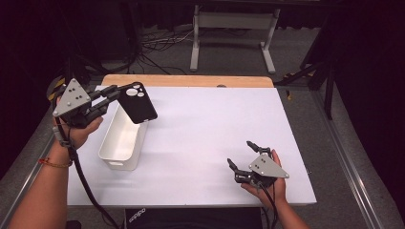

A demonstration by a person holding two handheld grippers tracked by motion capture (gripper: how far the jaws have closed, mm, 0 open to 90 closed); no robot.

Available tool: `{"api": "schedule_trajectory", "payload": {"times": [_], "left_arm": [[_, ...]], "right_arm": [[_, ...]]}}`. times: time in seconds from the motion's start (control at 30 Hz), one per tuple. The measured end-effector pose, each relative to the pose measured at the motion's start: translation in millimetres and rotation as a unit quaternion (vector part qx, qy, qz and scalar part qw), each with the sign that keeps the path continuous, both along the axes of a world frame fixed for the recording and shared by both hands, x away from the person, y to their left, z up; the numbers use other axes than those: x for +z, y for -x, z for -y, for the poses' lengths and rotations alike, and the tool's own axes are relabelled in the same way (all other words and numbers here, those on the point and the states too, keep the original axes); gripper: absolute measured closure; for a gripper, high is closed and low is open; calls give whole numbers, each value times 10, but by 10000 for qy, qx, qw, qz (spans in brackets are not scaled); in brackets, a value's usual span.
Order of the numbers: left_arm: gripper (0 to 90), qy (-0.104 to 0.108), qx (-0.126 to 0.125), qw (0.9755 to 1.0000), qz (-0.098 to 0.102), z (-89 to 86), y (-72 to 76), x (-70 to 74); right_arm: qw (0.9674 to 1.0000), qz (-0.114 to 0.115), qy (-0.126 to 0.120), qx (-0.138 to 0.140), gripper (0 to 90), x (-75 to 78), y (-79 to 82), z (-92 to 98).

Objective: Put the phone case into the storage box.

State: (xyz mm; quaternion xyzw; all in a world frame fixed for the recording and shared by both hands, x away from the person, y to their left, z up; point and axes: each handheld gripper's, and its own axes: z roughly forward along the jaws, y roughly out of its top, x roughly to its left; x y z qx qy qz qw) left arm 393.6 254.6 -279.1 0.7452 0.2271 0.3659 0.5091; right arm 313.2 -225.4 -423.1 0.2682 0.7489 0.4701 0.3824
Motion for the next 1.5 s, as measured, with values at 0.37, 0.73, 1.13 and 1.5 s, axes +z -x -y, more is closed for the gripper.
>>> {"api": "schedule_trajectory", "payload": {"times": [0.37, 0.73, 1.13, 1.5], "left_arm": [[799, 41, 188, 9998, 23, -108, -13, 31], [799, 8, 318, 9995, -39, -230, -108, 46], [799, 3, 477, 9988, -142, -348, -262, -9], [799, -260, 523, 9979, -263, -292, -487, -138]], "right_arm": [[10000, -22, 13, -8, 172, -3, -8, -8], [10000, -18, -7, -63, 170, -1, -24, -1], [9999, -96, -10, -69, 160, -16, -60, -6], [9999, -133, -10, 108, 145, -25, -65, -26]]}}
